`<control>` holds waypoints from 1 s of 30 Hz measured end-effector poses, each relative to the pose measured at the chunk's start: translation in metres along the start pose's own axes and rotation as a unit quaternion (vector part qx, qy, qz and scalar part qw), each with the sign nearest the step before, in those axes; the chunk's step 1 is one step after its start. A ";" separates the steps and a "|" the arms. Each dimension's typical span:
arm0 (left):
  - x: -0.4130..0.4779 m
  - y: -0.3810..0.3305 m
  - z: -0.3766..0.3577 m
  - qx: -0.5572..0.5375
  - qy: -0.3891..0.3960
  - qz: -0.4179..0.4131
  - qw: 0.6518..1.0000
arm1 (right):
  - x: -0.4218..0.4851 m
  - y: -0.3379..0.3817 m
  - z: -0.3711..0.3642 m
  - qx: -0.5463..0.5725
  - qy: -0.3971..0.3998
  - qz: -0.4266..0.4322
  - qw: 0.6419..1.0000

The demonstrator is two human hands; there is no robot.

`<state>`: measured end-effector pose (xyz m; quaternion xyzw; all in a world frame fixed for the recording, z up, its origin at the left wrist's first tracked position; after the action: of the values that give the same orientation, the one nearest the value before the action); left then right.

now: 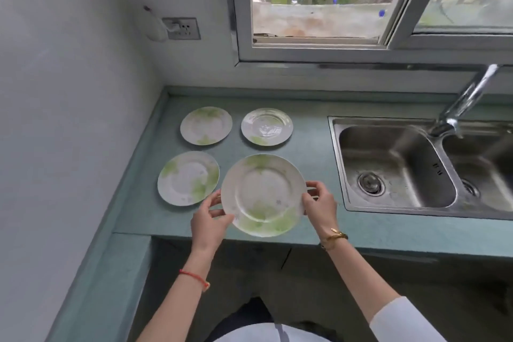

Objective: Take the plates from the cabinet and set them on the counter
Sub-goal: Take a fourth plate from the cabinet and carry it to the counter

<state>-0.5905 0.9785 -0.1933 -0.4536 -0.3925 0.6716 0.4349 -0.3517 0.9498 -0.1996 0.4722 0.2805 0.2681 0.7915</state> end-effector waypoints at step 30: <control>0.140 0.047 -0.082 0.082 -0.002 0.103 0.991 | 0.137 -0.044 -0.109 -0.200 0.065 -0.099 0.973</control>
<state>-0.5525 1.1068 -0.2972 -0.4526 -0.2884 0.7438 0.3984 -0.3250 1.0914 -0.3085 0.2564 0.3169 0.2692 0.8726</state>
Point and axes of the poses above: each hand's wrist, its own x-axis towards the middle knuckle, its own z-axis out of the back of the hand, y = z × x, the point moved 1 cm from there along x, towards the middle knuckle, and after that the axes turned 9 degrees about -y, right-handed, at the moved point
